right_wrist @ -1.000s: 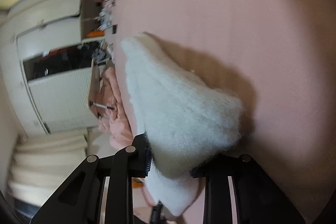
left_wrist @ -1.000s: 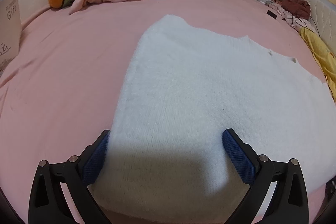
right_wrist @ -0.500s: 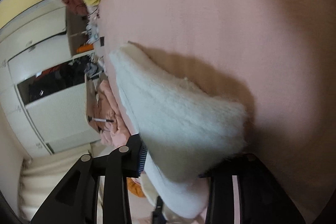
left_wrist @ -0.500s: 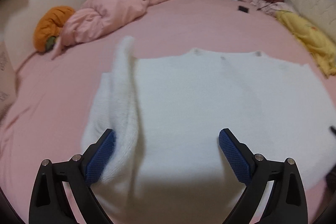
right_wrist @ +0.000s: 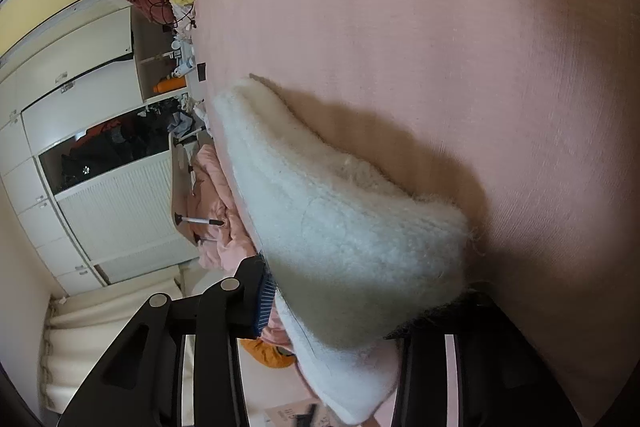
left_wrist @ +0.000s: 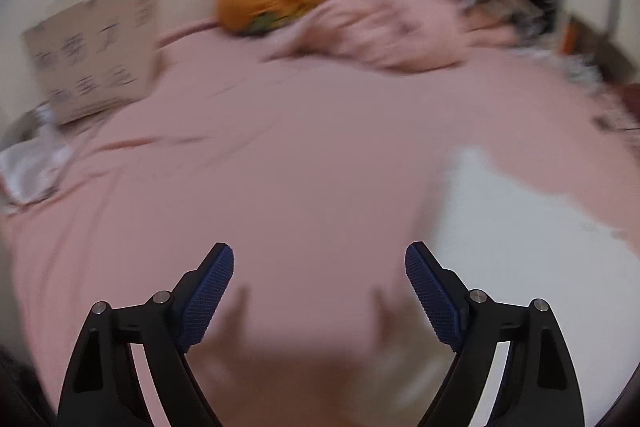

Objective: Fold clothes
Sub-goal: 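Lift the held side edge with the right tool and fold it over the body, then lay the folded side down and open the right tool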

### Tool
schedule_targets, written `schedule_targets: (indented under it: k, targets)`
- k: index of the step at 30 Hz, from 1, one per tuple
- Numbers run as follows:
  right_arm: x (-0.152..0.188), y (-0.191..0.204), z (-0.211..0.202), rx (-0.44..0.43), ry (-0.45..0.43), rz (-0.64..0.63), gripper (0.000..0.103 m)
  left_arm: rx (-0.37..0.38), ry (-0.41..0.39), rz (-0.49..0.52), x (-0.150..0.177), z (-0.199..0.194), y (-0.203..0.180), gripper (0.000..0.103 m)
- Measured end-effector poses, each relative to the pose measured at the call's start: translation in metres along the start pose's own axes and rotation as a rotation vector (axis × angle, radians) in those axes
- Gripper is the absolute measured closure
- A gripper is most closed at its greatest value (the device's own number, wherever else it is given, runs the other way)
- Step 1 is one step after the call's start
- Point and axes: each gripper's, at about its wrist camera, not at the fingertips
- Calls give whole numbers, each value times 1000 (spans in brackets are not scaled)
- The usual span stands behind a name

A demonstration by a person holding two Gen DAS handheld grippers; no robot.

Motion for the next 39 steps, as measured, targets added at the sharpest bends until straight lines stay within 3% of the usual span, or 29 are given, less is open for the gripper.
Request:
schedule_targets:
  k: [3,5,6,8,10,12,14,17,20,22,23,25,27,29,30,32,36,39]
  targets:
    - [1,3,-1,13,-7,-18,69,246,83,151,24,-4,-62,6]
    - [2,7,-2,22,-8,-45,72,323,162,207,51,12,-90,6]
    - [3,10,-3,27,-8,-65,73,298,173,246,64,20,-100,2]
    - [5,18,-5,34,-7,-107,74,225,111,336,77,22,-114,0]
    - [9,29,-7,37,-6,-153,74,206,114,309,71,19,-115,0]
    - [11,38,-7,54,-9,-197,74,193,51,291,63,6,-118,1]
    - [12,36,-7,49,-8,-190,74,160,-62,432,68,-10,-142,1]
    - [9,29,-7,44,-2,-163,74,172,-67,628,91,2,-166,0]
    - [7,26,-7,41,3,-155,74,261,-30,523,79,5,-152,2]
    - [7,26,-7,33,1,-159,74,306,-65,433,70,0,-139,2]
    - [7,27,-7,32,-1,-165,74,302,-64,397,72,7,-133,2]
    - [6,27,-6,52,-7,-181,74,270,38,393,77,29,-136,1]
    - [8,31,-8,41,-10,-187,74,245,14,414,75,25,-142,0]
    - [11,39,-8,44,-14,-226,74,260,-74,430,82,9,-144,1]
    - [13,46,-9,51,-16,-257,74,263,-78,456,91,9,-148,1]
    - [14,51,-7,62,-17,-270,74,231,-5,506,93,24,-159,1]
    - [20,67,-6,83,-27,-308,75,260,29,433,81,18,-139,1]
    - [30,92,-1,122,-27,-413,75,286,14,284,86,-6,-87,1]
Point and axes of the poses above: each gripper's, at about its wrist camera, not at the fingertips, and z roughly the way its jaws point, y to its left, x to its underside, and after that the axes turned 4 degrees about -z, right-handed
